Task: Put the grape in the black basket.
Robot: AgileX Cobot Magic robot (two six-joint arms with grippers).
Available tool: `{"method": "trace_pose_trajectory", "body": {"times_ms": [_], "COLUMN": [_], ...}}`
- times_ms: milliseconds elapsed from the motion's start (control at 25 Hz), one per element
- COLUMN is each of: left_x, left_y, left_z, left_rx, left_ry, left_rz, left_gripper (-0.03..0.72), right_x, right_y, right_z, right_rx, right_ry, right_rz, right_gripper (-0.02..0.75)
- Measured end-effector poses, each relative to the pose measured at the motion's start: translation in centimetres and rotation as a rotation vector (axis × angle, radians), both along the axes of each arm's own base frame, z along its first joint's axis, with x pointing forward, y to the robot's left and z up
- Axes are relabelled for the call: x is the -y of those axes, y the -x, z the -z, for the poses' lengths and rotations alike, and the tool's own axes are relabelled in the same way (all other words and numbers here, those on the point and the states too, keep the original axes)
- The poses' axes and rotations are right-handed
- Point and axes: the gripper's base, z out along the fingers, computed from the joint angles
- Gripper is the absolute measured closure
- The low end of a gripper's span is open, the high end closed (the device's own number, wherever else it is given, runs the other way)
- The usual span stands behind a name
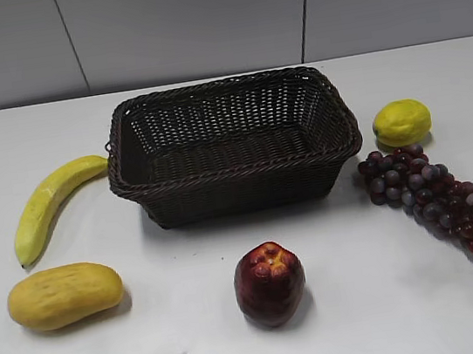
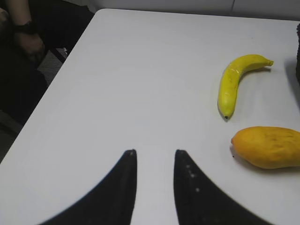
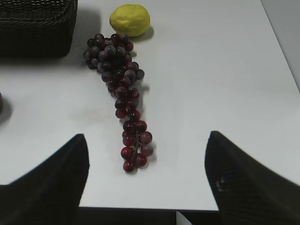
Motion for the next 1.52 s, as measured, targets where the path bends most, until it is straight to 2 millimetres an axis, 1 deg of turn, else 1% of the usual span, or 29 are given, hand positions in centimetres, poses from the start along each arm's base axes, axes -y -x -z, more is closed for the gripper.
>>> {"method": "trace_pose_trajectory", "body": {"times_ms": [440,520,640,760,840,1040,1240,1400,1520], "left_x": [0.0,0.0,0.0,0.0,0.0,0.0,0.0,0.0,0.0], "left_y": [0.0,0.0,0.0,0.0,0.0,0.0,0.0,0.0,0.0], "left_z": [0.0,0.0,0.0,0.0,0.0,0.0,0.0,0.0,0.0], "left_rx": [0.0,0.0,0.0,0.0,0.0,0.0,0.0,0.0,0.0], "left_ry": [0.0,0.0,0.0,0.0,0.0,0.0,0.0,0.0,0.0], "left_rz": [0.0,0.0,0.0,0.0,0.0,0.0,0.0,0.0,0.0], "left_gripper": [0.471,0.471,0.471,0.471,0.471,0.471,0.471,0.471,0.471], "right_x": [0.0,0.0,-0.1,-0.3,-0.4,-0.8,-1.4,-2.5,-3.5], "right_y": [0.0,-0.5,-2.1,-4.7,-6.8,-12.0,-17.1,-21.0,-23.4], "right_z": [0.0,-0.5,-1.5,-2.0,-2.1,-1.4,1.1,3.0,4.5], "right_rx": [0.001,-0.001,-0.046,-0.148,-0.229,-0.409,-0.592,-0.673,-0.732], "right_ry": [0.018,0.029,0.031,0.036,0.044,0.115,0.151,0.142,0.172], "right_rz": [-0.009,-0.013,-0.015,-0.016,-0.019,-0.066,-0.13,-0.183,-0.237], "right_gripper": [0.155,0.155,0.155,0.155,0.155,0.155,0.155,0.155,0.155]}}
